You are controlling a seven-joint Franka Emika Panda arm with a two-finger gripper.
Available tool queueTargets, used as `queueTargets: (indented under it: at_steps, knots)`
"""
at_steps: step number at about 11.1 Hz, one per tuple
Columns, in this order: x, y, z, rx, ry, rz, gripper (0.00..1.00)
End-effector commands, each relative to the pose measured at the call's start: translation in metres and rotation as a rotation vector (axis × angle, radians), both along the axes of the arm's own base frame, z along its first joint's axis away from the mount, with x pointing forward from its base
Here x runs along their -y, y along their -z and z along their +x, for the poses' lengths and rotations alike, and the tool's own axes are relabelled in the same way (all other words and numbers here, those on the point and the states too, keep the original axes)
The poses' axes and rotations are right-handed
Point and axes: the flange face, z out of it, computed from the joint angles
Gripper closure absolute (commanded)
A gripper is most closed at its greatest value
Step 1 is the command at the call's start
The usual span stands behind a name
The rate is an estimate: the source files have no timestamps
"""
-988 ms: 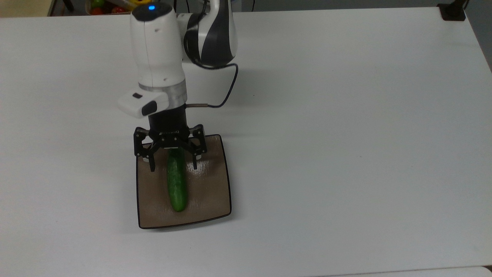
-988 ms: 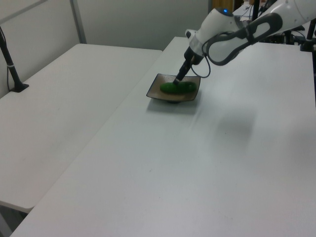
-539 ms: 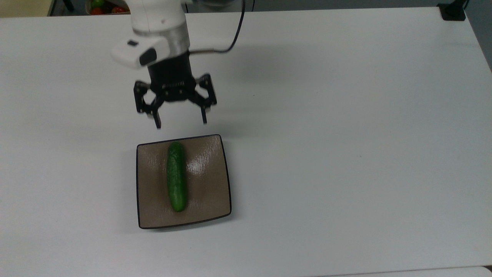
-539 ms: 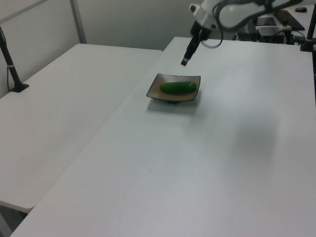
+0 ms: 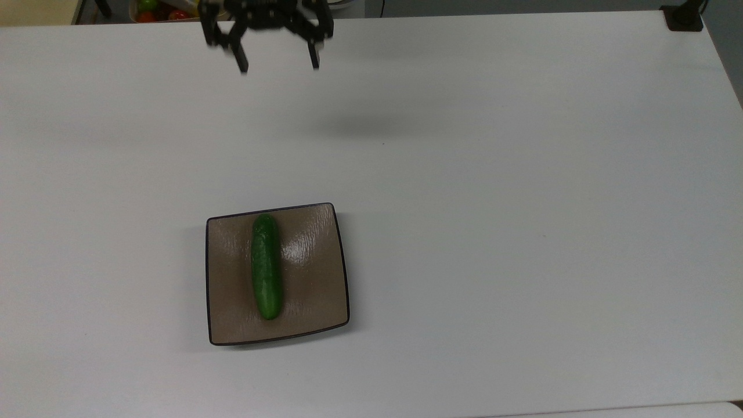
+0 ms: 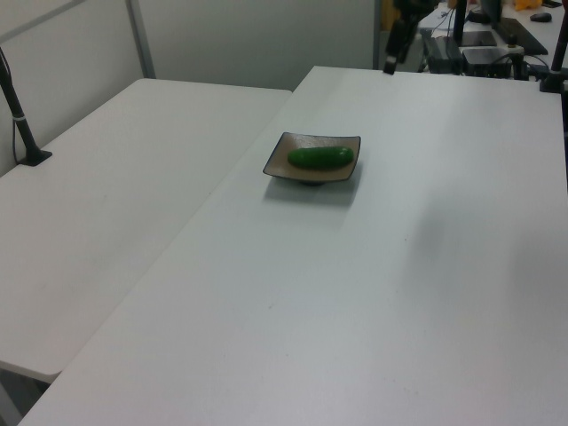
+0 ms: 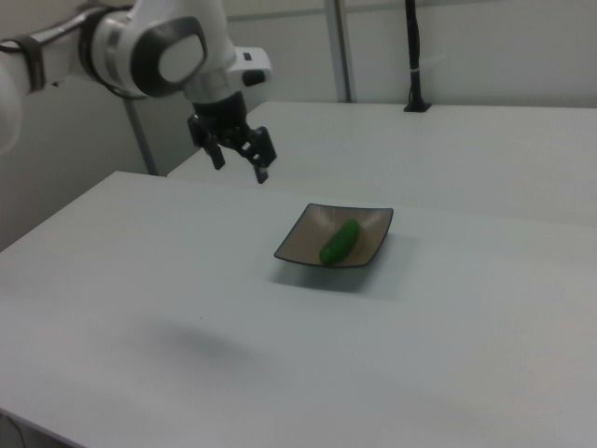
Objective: Cucumber placed on a ceramic plate
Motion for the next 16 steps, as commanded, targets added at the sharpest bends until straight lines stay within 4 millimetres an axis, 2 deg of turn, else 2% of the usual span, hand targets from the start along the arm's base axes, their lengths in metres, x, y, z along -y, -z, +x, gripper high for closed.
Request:
queueTargets:
  at_steps: [1, 3, 6, 8, 11, 13, 16]
  knots:
    - [-0.002, -0.017, -0.043, -0.126, 0.195, -0.038, 0.00]
    - [-0.008, -0.027, -0.065, -0.195, 0.191, -0.055, 0.00]
    - [-0.020, -0.032, -0.075, -0.208, 0.167, -0.059, 0.00]
    - [-0.020, -0.026, -0.073, -0.200, 0.143, -0.060, 0.00]
    - [-0.019, -0.021, -0.062, -0.141, 0.017, -0.070, 0.00]
    - [-0.016, -0.025, -0.055, -0.080, -0.038, -0.074, 0.00]
    - [-0.015, -0.020, -0.046, -0.049, -0.050, -0.078, 0.00]
